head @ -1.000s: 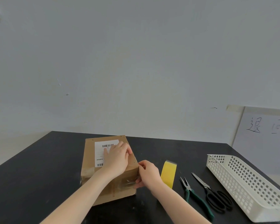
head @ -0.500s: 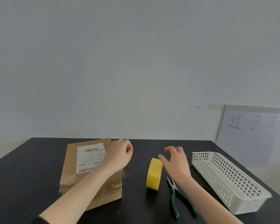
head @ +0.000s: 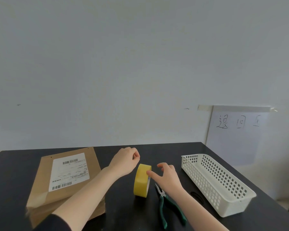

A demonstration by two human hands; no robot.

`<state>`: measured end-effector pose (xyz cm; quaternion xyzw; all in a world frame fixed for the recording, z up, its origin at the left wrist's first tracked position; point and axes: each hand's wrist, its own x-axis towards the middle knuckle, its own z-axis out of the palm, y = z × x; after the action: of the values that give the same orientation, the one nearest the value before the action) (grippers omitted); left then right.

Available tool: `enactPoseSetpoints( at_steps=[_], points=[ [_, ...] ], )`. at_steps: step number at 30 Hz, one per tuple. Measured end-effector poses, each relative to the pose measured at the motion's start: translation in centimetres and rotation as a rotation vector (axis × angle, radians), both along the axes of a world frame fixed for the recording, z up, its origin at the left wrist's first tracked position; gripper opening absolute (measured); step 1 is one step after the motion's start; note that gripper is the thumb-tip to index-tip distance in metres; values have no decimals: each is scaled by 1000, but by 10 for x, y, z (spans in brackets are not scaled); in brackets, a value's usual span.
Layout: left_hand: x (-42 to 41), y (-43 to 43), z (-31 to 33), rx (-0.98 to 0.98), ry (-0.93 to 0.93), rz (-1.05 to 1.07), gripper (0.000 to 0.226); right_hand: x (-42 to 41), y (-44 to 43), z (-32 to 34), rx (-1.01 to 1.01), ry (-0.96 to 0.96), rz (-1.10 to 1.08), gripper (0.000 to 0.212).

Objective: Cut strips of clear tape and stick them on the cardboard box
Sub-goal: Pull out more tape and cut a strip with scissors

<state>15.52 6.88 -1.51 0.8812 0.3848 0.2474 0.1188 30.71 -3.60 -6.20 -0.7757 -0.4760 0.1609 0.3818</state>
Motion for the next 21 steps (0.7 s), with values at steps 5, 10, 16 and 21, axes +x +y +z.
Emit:
enactPoseSetpoints(
  at_steps=[5,10,16,21],
  points=[
    [15,4,0,-112,90,-72,24,-1,-3,0,-25,0,-1,68],
    [30,5,0,-208,193,-138,32,-1,-10,2,-65,-7,41,62],
    [32,12,-2,-310,293,-142,33,0,-24,9,-103,37,214,42],
    [26,17,-3,-327,317,-124,24,-2,-30,9,-101,62,299,31]
  ],
)
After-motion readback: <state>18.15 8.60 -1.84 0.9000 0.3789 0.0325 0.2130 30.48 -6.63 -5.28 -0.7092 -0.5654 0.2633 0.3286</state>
